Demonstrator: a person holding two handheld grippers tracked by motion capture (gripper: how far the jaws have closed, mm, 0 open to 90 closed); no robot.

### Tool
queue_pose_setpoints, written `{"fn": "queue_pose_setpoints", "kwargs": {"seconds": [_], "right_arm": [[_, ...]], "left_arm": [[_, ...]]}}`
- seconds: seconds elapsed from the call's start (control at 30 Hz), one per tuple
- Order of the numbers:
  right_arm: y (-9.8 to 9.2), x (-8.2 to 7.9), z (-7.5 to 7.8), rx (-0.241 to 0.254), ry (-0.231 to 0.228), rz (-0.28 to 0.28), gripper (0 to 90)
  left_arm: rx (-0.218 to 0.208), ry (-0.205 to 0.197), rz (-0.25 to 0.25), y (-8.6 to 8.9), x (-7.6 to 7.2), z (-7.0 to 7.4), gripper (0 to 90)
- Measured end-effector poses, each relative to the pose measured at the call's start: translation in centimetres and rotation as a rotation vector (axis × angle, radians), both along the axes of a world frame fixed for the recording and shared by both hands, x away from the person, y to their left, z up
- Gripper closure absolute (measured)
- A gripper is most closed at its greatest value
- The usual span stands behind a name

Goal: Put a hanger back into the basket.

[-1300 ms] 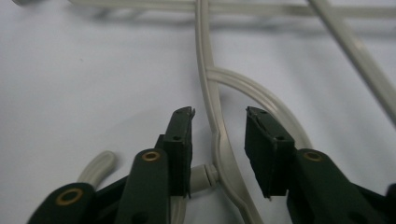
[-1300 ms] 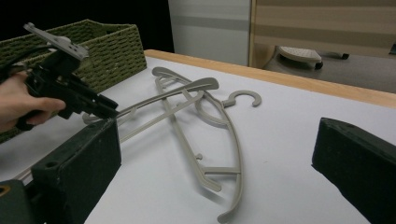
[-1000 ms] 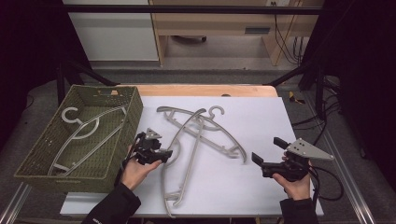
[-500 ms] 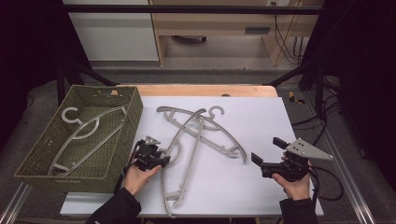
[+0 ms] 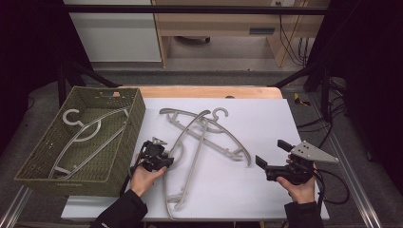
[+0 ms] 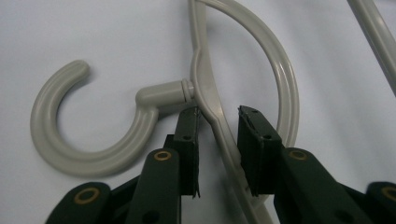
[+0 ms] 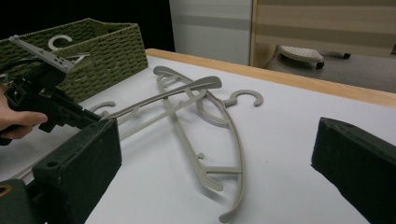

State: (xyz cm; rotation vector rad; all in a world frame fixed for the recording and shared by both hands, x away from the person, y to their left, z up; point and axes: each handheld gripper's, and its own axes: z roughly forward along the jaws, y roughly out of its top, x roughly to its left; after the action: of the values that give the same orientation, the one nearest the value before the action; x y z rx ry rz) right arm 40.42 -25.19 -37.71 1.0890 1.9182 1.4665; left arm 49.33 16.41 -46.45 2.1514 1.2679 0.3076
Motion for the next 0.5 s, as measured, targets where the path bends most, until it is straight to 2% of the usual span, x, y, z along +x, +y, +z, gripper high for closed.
{"fn": "queue_pose_setpoints", "kwargs": {"seconds": [0.1, 0.17, 0.2, 0.3, 0.4, 0.5], "right_arm": [[-0.01, 0.01, -0.02, 0.002, 0.001, -0.001, 1.7], [0.00, 0.02, -0.02, -0.001, 0.001, 0.000, 1.7], [0.02, 0.01, -0.02, 0.000, 0.001, 0.001, 1.7], [0.01, 0.00, -0.02, -0.001, 0.001, 0.000, 1.7], [0.00, -0.03, 0.01, 0.001, 0.000, 0.000, 1.7], [-0.02, -0.03, 0.03, 0.002, -0.002, -0.003, 1.7]], "left_arm": [[-0.006, 0.009, -0.008, 0.09, 0.04, 0.06, 75.5], [-0.005, 0.000, -0.019, 0.07, 0.00, 0.06, 80.8], [-0.006, -0.005, -0.051, -0.03, -0.05, 0.09, 81.4], [0.012, -0.028, -0.053, -0.22, -0.19, 0.06, 81.3], [0.002, -0.003, -0.059, 0.05, -0.01, -0.07, 73.8], [-0.006, 0.013, -0.068, 0.17, 0.12, -0.04, 71.5]]}}
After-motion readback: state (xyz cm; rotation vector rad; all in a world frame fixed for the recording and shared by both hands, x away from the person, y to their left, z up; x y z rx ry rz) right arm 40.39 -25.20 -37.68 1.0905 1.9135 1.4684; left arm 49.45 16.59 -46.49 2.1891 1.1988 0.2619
